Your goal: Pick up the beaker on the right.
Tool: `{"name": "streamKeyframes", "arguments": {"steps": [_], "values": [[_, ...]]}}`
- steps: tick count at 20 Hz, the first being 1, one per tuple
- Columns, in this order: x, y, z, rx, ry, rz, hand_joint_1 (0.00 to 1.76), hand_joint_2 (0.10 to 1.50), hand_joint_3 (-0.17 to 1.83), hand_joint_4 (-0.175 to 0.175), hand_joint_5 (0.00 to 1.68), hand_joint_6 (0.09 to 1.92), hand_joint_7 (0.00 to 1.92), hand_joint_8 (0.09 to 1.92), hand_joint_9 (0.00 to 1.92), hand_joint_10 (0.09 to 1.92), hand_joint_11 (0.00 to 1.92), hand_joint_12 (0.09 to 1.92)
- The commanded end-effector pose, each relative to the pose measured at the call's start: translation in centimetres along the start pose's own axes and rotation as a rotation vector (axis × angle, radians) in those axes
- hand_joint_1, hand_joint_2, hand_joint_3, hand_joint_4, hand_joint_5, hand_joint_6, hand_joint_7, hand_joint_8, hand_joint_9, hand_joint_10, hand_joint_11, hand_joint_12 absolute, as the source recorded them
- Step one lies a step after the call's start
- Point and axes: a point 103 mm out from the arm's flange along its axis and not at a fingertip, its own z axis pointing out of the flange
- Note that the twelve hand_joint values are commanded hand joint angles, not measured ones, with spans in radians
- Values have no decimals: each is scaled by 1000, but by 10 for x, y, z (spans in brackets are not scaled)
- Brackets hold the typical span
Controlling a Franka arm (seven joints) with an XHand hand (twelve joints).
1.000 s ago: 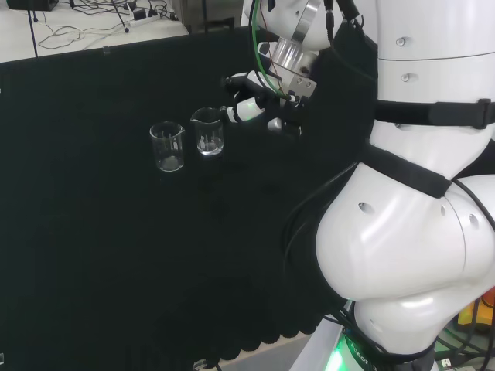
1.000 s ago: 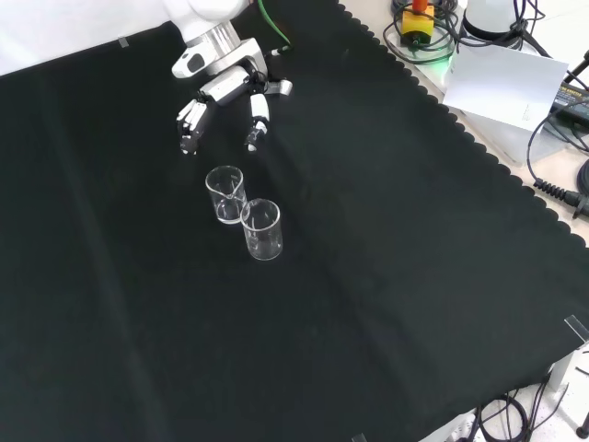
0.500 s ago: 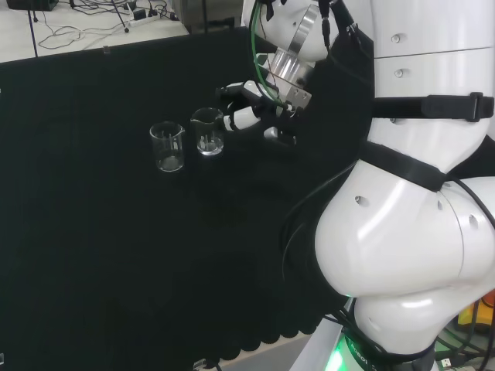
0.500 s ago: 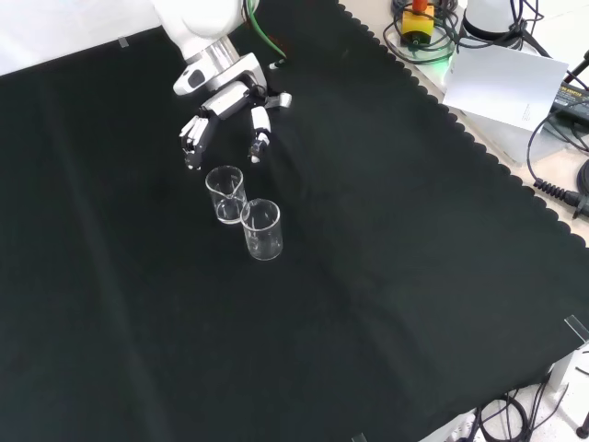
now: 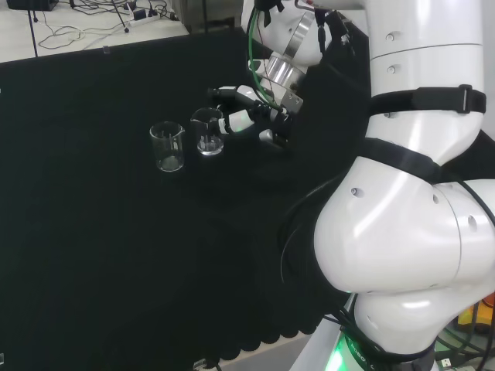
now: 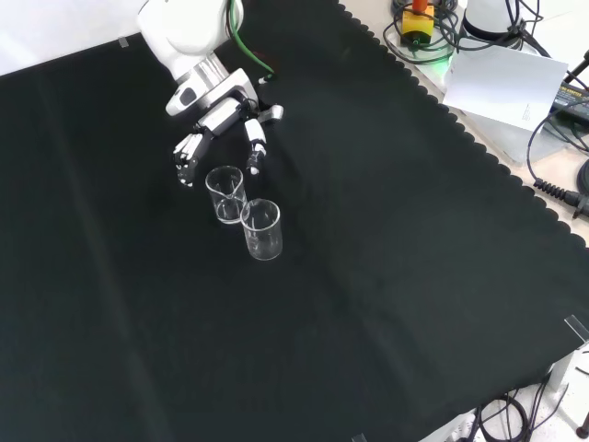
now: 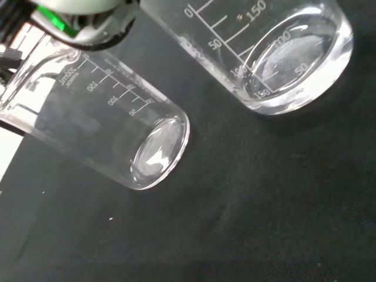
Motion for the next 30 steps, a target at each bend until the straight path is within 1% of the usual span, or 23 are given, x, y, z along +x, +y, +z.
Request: {"name": "streamKeyframes", "arguments": {"steps": [1, 3, 5, 7, 10, 14, 17, 21, 23, 26, 30], "values": [[-4, 4, 11, 12, 64, -69, 809, 528, 557, -52, 301, 87, 147, 679, 321, 651, 0, 1338], [-5, 4, 12, 1, 88, -86, 821, 526, 555, -51, 304, 87, 152, 682, 319, 652, 0, 1328], [-5, 2, 13, -7, 95, -105, 835, 525, 554, -48, 325, 87, 171, 689, 329, 656, 0, 1321], [-5, 0, 13, -11, 92, -117, 848, 524, 554, -47, 349, 87, 196, 698, 345, 661, 0, 1316], [-3, -1, 15, -22, 77, -122, 861, 523, 555, -46, 373, 87, 225, 706, 363, 664, 0, 1313], [-1, -2, 18, -50, 43, -107, 888, 518, 566, -44, 435, 87, 286, 705, 405, 648, 0, 1329], [-1, -1, 20, -67, 37, -89, 925, 518, 573, -44, 481, 87, 331, 714, 435, 643, 0, 1353], [-2, 1, 23, -105, 85, -68, 964, 521, 581, -45, 507, 87, 366, 724, 462, 641, 0, 1374], [-5, 2, 26, -117, 97, -62, 973, 519, 598, -45, 508, 88, 371, 726, 469, 636, 0, 1381], [-6, 5, 28, -122, 108, -58, 977, 511, 624, -46, 505, 93, 372, 728, 475, 628, 0, 1386], [-3, 9, 28, -121, 114, -67, 978, 507, 634, -49, 496, 93, 364, 727, 478, 626, 4, 1386]]}}
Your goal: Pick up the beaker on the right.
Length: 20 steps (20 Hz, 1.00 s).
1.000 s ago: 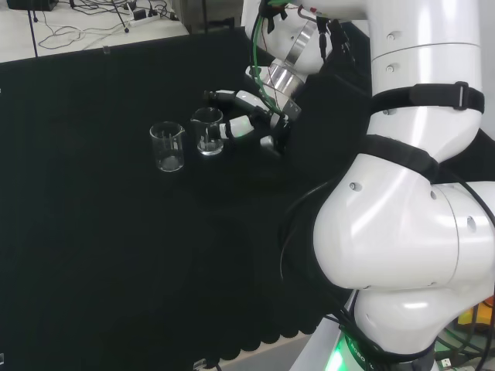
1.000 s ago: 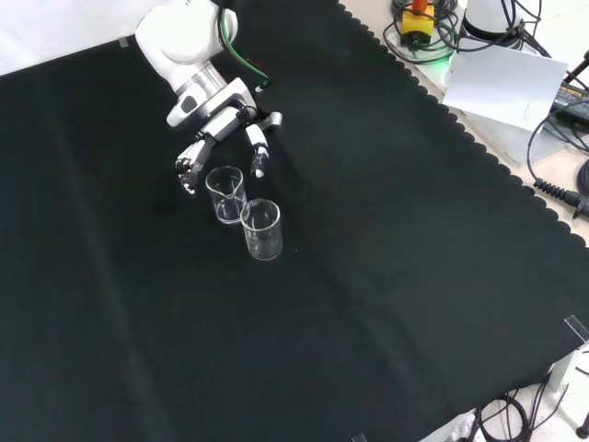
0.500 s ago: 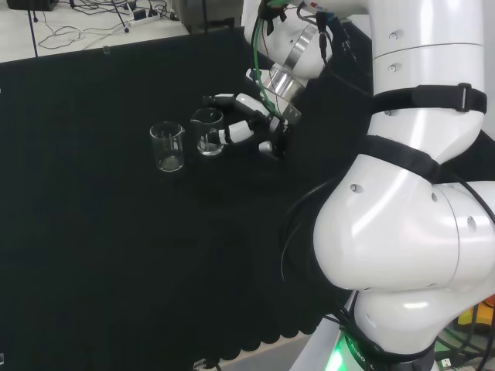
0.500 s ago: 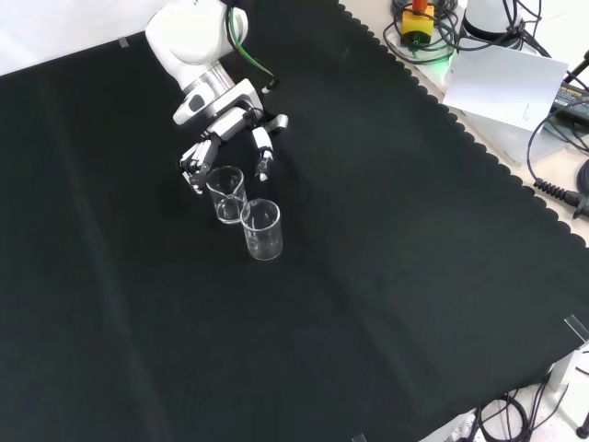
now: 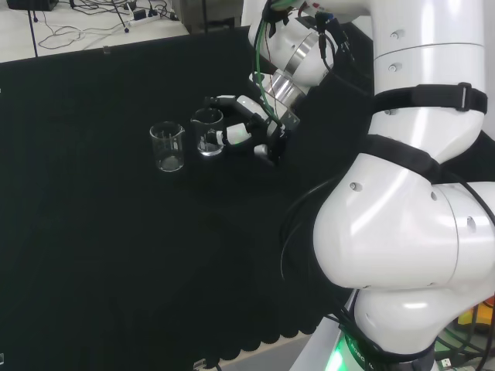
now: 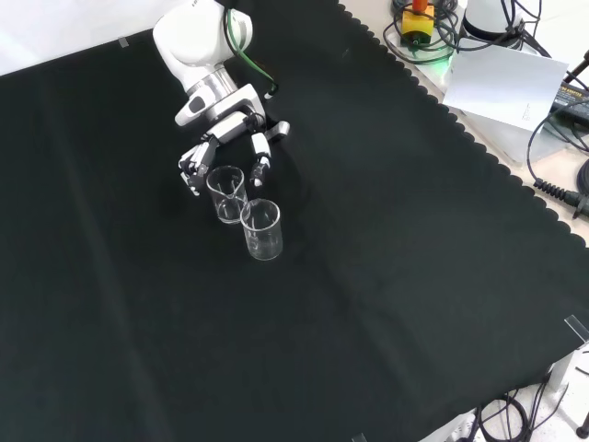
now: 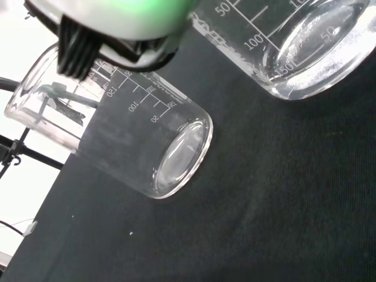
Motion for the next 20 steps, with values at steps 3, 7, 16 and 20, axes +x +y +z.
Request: {"name": "streamKeyframes", "arguments": {"steps": [3, 7, 16, 20], "values": [[4, 6, 2, -1, 14, -10, 977, 506, 643, -49, 494, 95, 362, 729, 481, 625, 9, 1386], [3, 8, 5, 3, 14, -1, 976, 503, 650, -51, 496, 99, 372, 736, 495, 630, 13, 1386], [-4, 6, 8, -14, 34, 13, 970, 500, 664, -54, 510, 114, 385, 745, 505, 629, 17, 1384], [-4, 8, 10, -22, 53, 14, 967, 501, 668, -55, 517, 122, 392, 749, 507, 628, 25, 1386]]}}
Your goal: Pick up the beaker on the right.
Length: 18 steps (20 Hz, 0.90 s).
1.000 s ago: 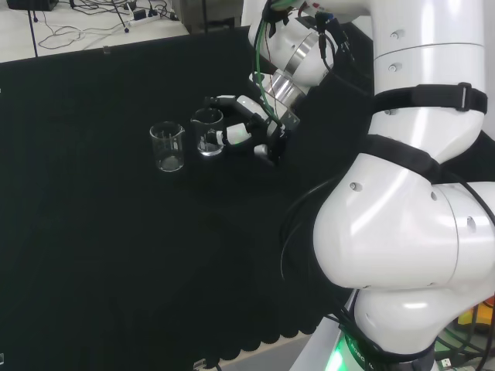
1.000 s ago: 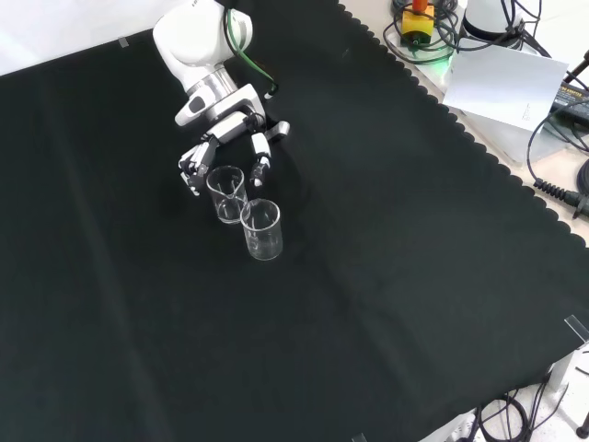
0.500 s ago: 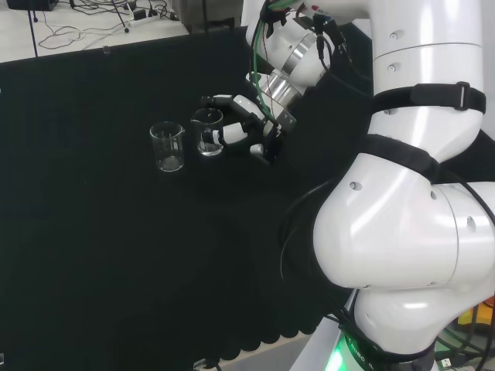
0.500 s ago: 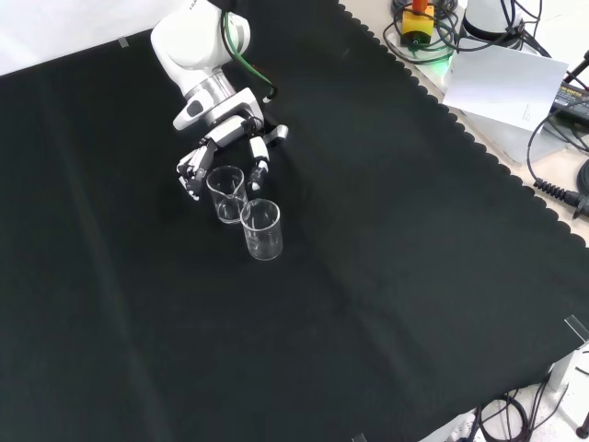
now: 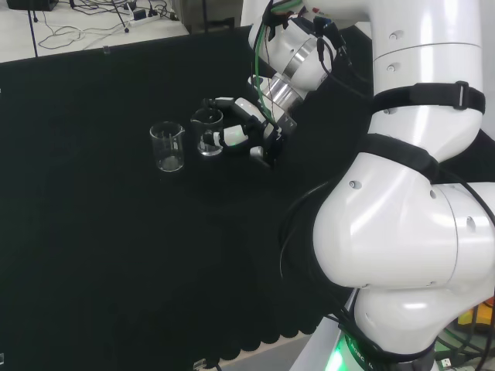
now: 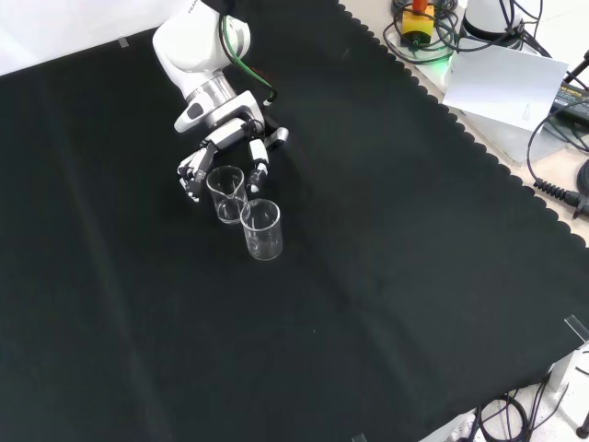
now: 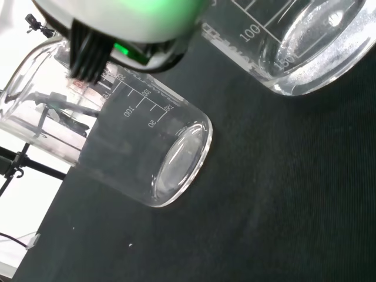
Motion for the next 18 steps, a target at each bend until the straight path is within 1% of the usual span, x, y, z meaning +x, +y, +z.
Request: {"name": "streamKeyframes", "arguments": {"steps": [1, 4, 10, 11, 15, 18], "values": [[-1, 2, 2, -9, 22, -3, 967, 501, 669, -55, 522, 126, 396, 751, 508, 628, 27, 1386], [1, 4, 3, -11, 32, -10, 963, 503, 672, -55, 542, 139, 412, 757, 520, 632, 32, 1386], [-1, 5, 4, -20, 47, -2, 961, 503, 673, -54, 570, 167, 440, 763, 544, 634, 48, 1384], [-1, 4, 3, -22, 51, -2, 961, 504, 671, -54, 559, 199, 444, 758, 549, 626, 50, 1383], [-1, 4, 3, -18, 49, 5, 961, 505, 669, -54, 462, 433, 449, 754, 559, 610, 56, 1381], [-2, 5, 4, -19, 50, 5, 961, 505, 670, -55, 427, 518, 449, 759, 559, 613, 59, 1379]]}}
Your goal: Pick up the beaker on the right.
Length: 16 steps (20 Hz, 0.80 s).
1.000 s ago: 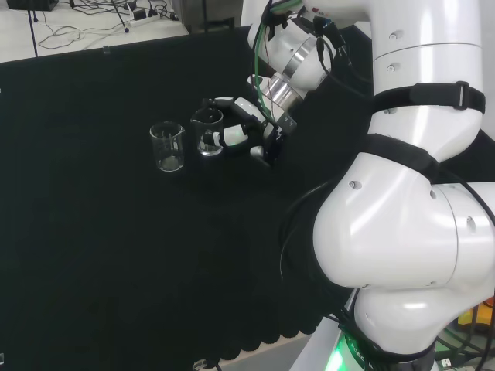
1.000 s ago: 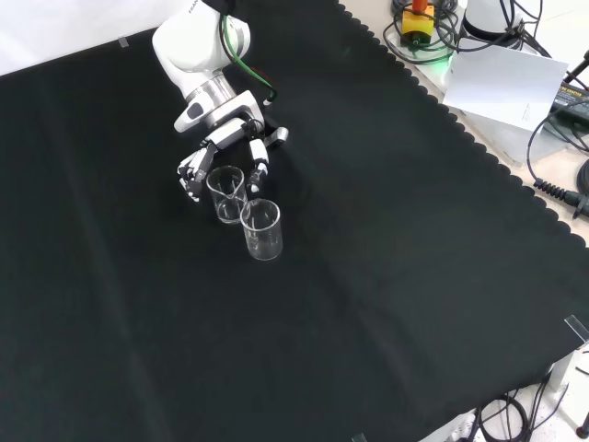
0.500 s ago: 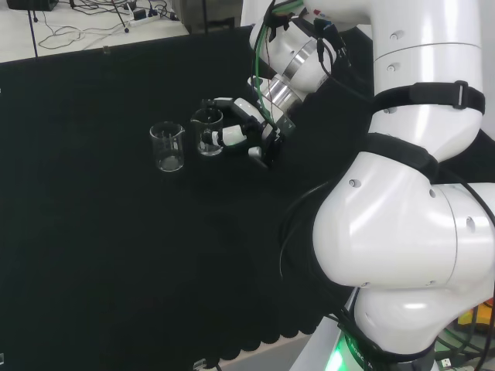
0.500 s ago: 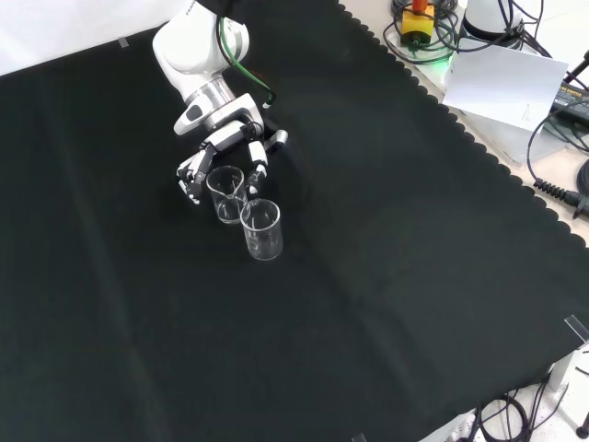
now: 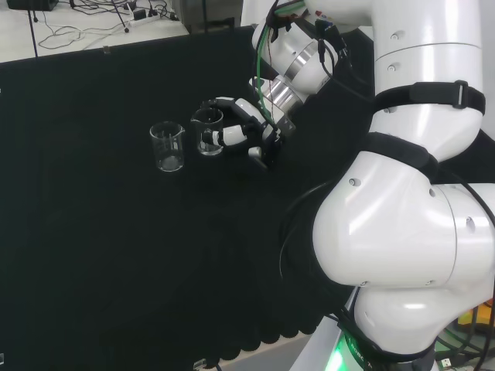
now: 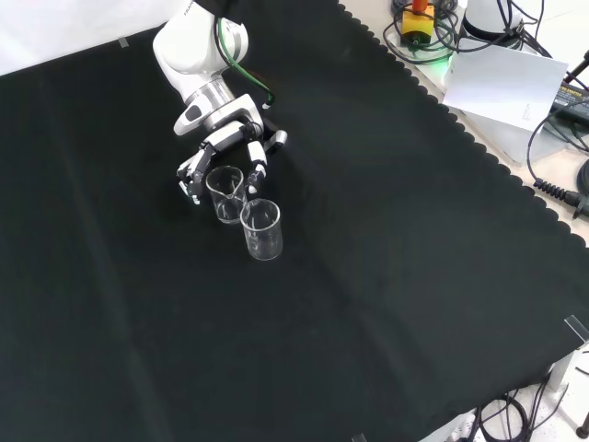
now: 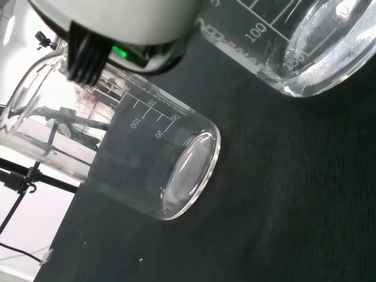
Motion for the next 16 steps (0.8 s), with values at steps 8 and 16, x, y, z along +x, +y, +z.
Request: {"name": "streamKeyframes", "arguments": {"steps": [8, 16], "values": [[5, 5, -1, -65, -86, 49, 1135, 741, 551, -66, 957, 893, 875, 786, 929, 606, 446, 1299], [17, 8, -16, -131, -104, 29, 1416, 625, 685, -151, 1200, 836, 1313, 713, 1309, 513, 1097, 917]]}}
